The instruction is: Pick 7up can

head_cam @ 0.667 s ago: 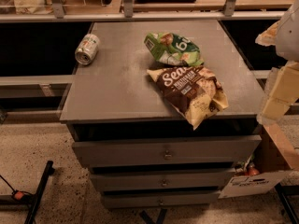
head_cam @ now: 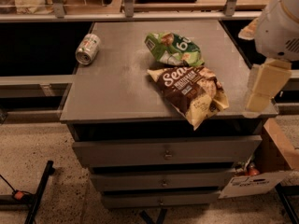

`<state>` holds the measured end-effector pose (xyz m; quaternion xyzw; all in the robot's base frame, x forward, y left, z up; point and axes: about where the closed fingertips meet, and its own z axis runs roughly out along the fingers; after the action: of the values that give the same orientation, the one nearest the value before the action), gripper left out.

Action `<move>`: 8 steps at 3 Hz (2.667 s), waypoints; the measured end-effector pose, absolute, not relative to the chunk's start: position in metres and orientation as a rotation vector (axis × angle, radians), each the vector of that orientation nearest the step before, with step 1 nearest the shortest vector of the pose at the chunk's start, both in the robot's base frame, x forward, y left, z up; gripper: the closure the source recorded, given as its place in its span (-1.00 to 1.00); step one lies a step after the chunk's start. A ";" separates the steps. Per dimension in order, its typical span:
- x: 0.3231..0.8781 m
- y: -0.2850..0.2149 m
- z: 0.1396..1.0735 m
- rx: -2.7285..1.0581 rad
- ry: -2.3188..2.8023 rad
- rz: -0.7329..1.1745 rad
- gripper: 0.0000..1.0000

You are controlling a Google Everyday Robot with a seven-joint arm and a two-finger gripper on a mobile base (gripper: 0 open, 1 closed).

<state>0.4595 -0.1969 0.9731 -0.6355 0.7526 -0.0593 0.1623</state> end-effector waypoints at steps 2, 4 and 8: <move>0.542 -0.130 0.998 -2.048 1.803 -0.392 -1.00; 0.610 -0.048 1.029 -2.194 1.451 -0.709 -1.00; 0.693 0.008 0.992 -2.325 1.155 -0.694 -1.00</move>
Offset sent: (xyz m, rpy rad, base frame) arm 0.1389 0.1159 0.0460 -0.2224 -0.2930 0.4289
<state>0.6928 0.0076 0.9915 -0.8428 0.4189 -0.2518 0.2252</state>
